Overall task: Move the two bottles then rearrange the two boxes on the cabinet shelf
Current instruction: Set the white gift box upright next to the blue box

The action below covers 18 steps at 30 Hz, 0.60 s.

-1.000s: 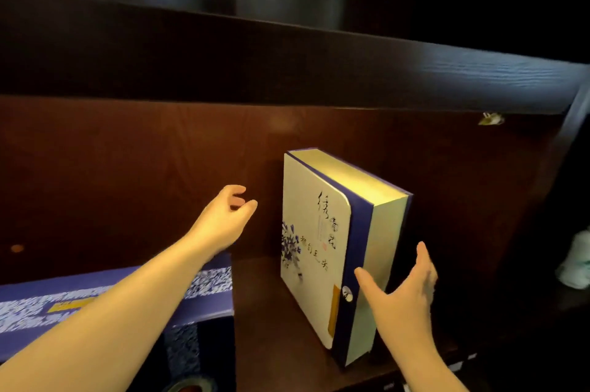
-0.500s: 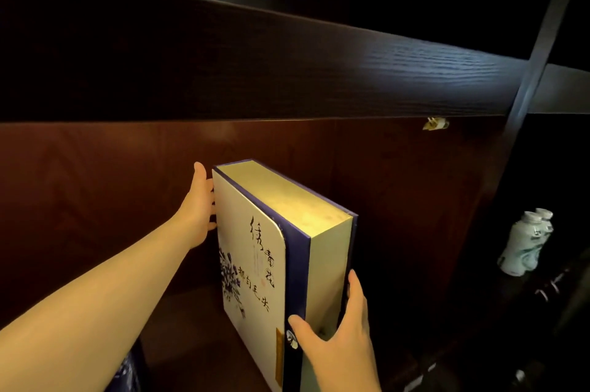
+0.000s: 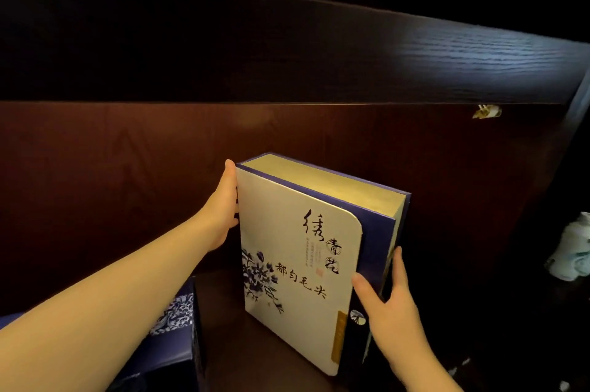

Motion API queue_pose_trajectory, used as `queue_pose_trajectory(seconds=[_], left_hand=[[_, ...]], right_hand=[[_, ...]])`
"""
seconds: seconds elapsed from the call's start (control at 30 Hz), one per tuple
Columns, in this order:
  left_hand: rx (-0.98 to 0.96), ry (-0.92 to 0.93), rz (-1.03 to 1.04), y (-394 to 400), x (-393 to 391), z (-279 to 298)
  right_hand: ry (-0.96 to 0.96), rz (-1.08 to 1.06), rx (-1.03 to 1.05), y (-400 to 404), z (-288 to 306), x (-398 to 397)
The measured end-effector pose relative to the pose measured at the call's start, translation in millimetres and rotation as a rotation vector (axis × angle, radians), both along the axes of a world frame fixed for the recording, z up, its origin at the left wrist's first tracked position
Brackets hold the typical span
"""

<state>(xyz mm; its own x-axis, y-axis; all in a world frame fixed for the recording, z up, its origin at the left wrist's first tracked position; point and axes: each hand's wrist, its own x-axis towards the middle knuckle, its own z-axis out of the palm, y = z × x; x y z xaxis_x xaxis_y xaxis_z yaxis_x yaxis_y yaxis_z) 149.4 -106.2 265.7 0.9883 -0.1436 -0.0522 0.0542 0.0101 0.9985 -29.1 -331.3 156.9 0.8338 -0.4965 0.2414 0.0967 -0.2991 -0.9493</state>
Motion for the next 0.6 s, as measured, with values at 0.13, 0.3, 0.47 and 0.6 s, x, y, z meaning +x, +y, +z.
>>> queue_pose_trajectory(seconds=[0.13, 0.3, 0.47, 0.6], left_hand=[[0.01, -0.079, -0.024, 20.1, -26.8, -4.4], [0.017, -0.121, -0.017, 37.8, -57.4, -8.1], [0.012, -0.132, -0.043, 45.7, -83.6, -9.0], [-0.006, -0.15, -0.048, 48.9, -99.3, -10.4]], right_hand=[[-0.006, 0.076, 0.062, -8.7, 1.1, 7.6], [-0.028, 0.127, 0.124, -6.6, 1.7, 13.7], [-0.035, 0.112, 0.178, -2.8, 10.6, 17.2], [-0.02, 0.094, 0.189, -8.7, 10.4, 20.2]])
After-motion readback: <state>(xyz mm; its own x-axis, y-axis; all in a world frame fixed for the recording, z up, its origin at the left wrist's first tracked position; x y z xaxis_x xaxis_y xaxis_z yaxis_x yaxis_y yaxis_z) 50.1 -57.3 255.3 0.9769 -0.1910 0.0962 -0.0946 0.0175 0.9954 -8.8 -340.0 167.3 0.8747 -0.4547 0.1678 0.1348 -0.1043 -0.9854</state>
